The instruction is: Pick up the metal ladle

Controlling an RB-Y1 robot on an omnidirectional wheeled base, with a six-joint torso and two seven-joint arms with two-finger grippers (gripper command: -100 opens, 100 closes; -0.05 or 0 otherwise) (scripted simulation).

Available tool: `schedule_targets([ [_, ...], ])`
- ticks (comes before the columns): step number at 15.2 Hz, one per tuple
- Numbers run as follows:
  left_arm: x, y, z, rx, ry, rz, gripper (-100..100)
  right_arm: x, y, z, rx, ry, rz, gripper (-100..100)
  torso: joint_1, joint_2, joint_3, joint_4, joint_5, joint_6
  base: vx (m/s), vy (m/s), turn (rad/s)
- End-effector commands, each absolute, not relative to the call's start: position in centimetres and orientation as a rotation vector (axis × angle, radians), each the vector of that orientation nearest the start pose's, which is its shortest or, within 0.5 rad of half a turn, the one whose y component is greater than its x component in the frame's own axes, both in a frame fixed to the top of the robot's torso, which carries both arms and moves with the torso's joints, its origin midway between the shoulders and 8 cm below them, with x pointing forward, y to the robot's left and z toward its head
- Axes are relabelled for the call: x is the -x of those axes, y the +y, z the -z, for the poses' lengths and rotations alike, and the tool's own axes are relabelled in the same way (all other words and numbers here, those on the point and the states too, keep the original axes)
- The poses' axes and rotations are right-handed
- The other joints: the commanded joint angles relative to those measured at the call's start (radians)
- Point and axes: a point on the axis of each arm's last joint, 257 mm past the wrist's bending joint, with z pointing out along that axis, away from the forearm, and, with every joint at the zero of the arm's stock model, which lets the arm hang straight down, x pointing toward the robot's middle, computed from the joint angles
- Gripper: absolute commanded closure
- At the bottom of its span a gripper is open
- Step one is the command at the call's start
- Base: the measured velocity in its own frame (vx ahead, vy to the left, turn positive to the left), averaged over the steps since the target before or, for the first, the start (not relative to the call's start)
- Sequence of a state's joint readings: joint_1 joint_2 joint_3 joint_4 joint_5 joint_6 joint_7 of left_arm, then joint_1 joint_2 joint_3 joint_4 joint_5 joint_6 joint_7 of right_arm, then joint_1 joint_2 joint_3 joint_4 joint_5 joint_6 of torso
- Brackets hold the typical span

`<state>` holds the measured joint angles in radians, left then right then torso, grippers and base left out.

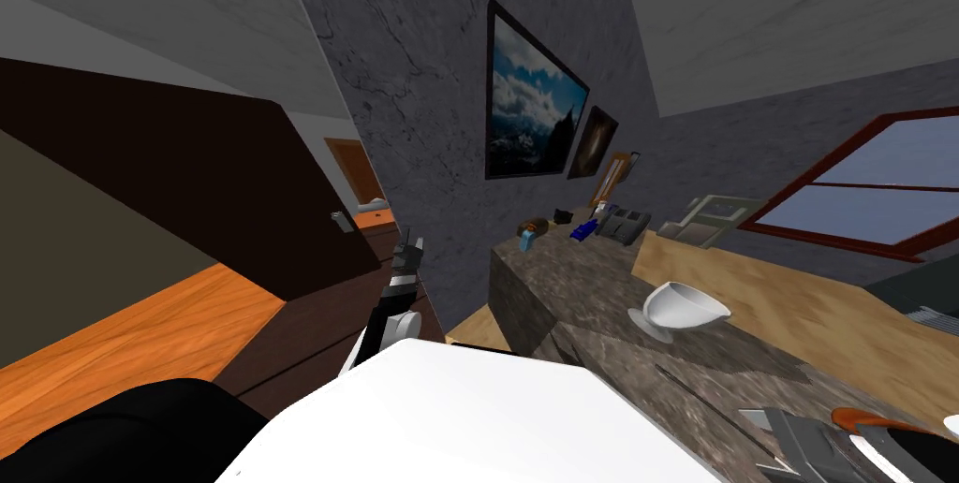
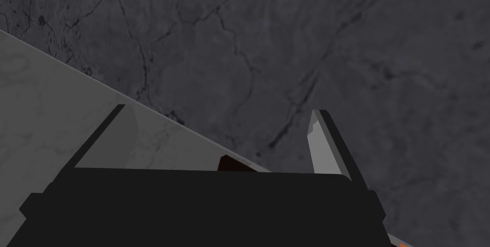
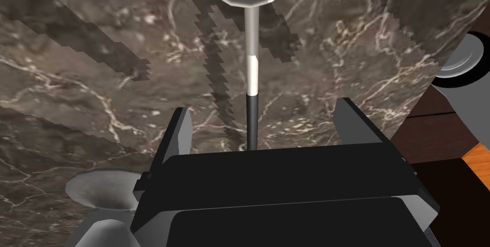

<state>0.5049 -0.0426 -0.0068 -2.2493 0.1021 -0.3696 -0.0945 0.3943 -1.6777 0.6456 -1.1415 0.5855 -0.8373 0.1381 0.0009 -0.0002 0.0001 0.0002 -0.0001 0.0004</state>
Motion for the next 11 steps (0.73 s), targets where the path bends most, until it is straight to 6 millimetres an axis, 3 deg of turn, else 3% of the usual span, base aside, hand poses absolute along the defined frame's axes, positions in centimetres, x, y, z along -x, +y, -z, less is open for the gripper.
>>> schedule_targets([
  [1,-36.7,29.6,1.8,0.848,0.659,1.250,0,-11.5,-62.5,34.4,0.895,2.838,-0.160,-100,0.000,0.000,0.000,0.000,0.000,0.000,0.014,0.004,0.056],
  [3,-36.7,29.6,1.8,0.848,0.659,1.250,0,-11.5,-62.5,34.3,0.894,2.838,-0.162,-100,0.001,-0.001,0.000,0.000,0.000,0.000,0.013,0.005,0.036],
  [4,-36.7,29.6,1.8,0.848,0.659,1.249,0,-11.4,-62.5,34.4,0.893,2.838,-0.160,100,0.001,0.000,0.000,0.000,0.001,0.000,0.000,0.000,0.000],
  [8,-36.7,29.6,1.8,0.848,0.658,1.249,0,-11.4,-62.5,34.4,0.894,2.838,-0.159,100,0.001,0.001,0.000,0.000,0.000,0.000,0.000,0.000,0.000],
  [11,-36.7,29.6,1.8,0.848,0.659,1.249,0,-12.8,-62.6,32.5,0.919,2.829,-0.163,100,0.002,0.001,0.001,0.000,0.001,0.001,-0.008,0.002,-0.084],
])
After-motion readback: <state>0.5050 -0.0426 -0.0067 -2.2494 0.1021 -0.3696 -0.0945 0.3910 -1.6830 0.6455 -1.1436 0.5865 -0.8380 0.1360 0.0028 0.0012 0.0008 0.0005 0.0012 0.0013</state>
